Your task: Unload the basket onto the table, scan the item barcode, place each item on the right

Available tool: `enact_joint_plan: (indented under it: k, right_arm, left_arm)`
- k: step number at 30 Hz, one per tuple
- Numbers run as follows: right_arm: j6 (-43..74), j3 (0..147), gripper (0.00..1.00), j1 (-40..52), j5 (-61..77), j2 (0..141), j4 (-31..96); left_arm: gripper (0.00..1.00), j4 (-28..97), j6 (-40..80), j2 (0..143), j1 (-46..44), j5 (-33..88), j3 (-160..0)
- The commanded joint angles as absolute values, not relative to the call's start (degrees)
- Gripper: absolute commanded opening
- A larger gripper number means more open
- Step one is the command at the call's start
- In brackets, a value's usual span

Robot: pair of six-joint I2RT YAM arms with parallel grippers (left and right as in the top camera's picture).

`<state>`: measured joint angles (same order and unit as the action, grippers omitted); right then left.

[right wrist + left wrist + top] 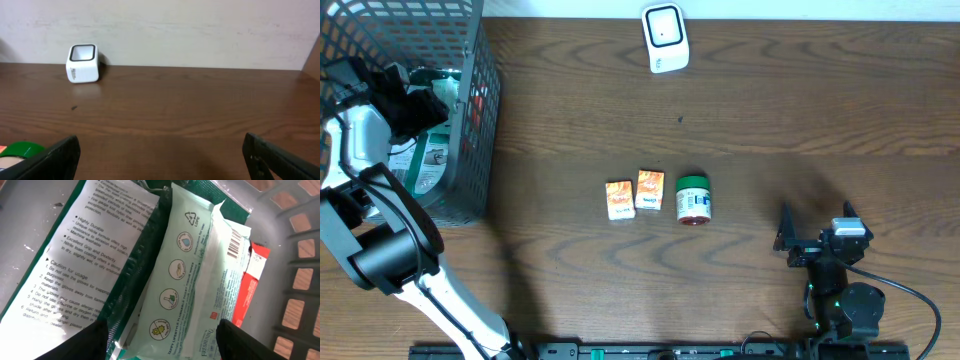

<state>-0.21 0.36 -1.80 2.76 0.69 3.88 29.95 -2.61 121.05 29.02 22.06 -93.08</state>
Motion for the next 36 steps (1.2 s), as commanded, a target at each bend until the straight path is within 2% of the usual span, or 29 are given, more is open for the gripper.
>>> enact_joint_plan:
  k: [1,7,10,13,25,30,36]
  right_arm:
    - [0.16,0.32,0.99,-1.04,2.42,0.38,4.12]
    - [0.19,0.32,0.99,-1.04,2.42,0.38,4.10]
    - [0.16,0.32,0.99,-1.04,2.44,0.38,4.12]
    - [0.16,0.32,0.99,-1.04,2.42,0.38,4.10]
    - [0.16,0.30,0.99,-1.04,2.42,0.38,4.10]
    - [0.16,0.32,0.99,-1.04,2.42,0.38,4.10]
    - [0.16,0.30,0.99,-1.04,2.42,0.38,4.10]
  left_arm:
    - [0.70,29.82,-2.72,121.73,28.40,21.50,-91.72]
    - [0.70,29.17,-2.61,121.93,27.49,30.55,-91.77]
    - [0.64,28.97,-1.63,121.93,27.40,33.67,-92.14]
    - [0.63,29.23,-1.61,121.93,27.40,35.62,-92.16]
    - [0.63,30.33,-1.69,122.19,27.40,35.33,-91.74]
    - [0.63,29.93,-1.67,122.91,27.40,30.72,-89.93]
    - [0.34,29.63,-1.65,123.76,27.40,30.41,-89.45]
